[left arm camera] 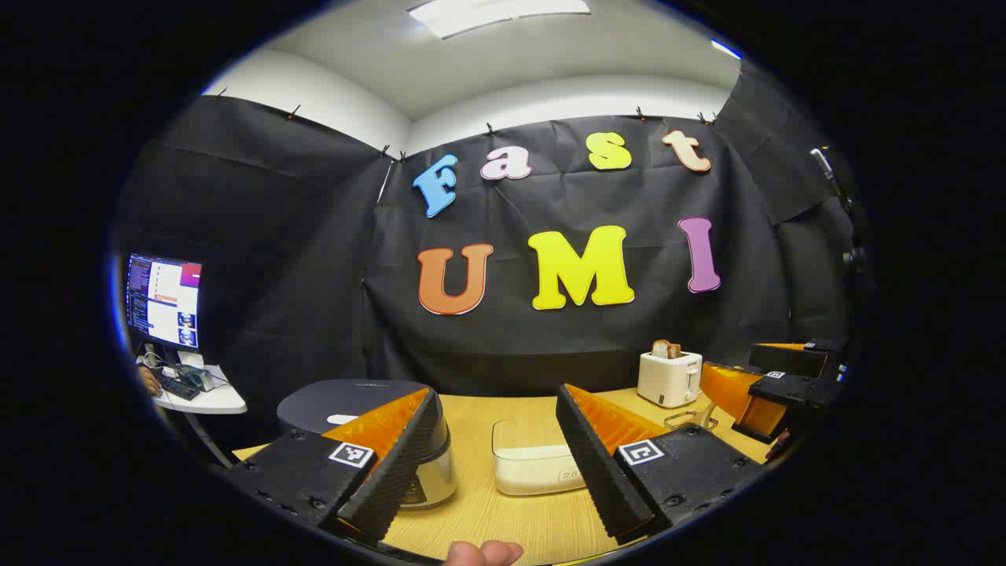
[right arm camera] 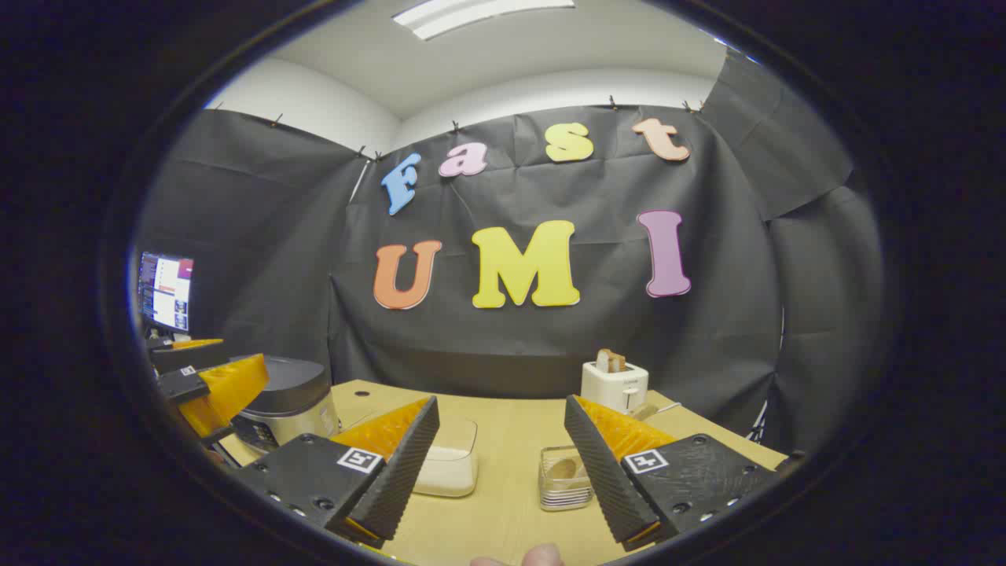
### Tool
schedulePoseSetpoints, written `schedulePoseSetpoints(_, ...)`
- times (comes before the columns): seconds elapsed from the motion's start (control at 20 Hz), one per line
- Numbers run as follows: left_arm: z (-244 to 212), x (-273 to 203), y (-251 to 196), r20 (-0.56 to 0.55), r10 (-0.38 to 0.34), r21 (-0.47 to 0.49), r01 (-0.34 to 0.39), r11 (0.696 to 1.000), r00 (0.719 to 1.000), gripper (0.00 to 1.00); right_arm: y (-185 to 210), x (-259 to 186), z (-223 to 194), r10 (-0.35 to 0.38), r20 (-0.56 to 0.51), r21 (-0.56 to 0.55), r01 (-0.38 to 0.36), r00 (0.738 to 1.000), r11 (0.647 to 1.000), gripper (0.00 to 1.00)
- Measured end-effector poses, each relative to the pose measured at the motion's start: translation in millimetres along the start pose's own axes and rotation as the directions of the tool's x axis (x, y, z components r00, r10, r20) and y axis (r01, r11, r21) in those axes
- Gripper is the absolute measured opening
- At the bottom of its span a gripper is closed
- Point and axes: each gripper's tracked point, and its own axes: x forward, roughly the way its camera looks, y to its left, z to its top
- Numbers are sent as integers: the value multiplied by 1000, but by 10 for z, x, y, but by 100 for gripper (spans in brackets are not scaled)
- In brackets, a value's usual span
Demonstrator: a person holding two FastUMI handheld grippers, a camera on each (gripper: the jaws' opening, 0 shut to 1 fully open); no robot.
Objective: Close the left gripper, press the button to open the rice cooker; take a wooden spoon from the chopstick holder with the right hand, scoop a spoonful of rice and pour it into the rice cooker, then put the wooden spoon back into the chopstick holder.
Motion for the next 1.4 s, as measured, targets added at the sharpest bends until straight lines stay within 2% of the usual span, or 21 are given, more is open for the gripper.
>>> schedulePoseSetpoints(0.25, 14, -2, 18, -3, 2, -19, -2, 1000, 1000, 97, 118, -25, 34, 37, 13, -5, -37, 999, 999, 95)
schedulePoseSetpoints(0.75, -3, -1, 85, -16, 23, -19, -24, 1000, 1000, 97, 109, -24, 10, 38, 2, 7, -38, 999, 999, 95)
schedulePoseSetpoints(1.1, -138, 23, 169, -74, 92, -6, -92, 996, 993, 97, 46, 7, 10, 38, 8, 1, -39, 999, 999, 95)
schedulePoseSetpoints(1.2, -121, 6, 187, -77, 119, 8, -119, 993, 990, 97, 85, 44, 9, 67, 6, 2, -67, 998, 998, 95)
schedulePoseSetpoints(1.25, -103, -7, 275, -77, 159, 19, -158, 987, 984, 96, 93, 91, 31, 85, 6, 7, -85, 996, 996, 95)
schedulePoseSetpoints(1.4, -90, -7, 503, -120, 212, 45, -208, 977, 970, 97, 152, 149, 18, 130, 8, 25, -130, 991, 991, 95)
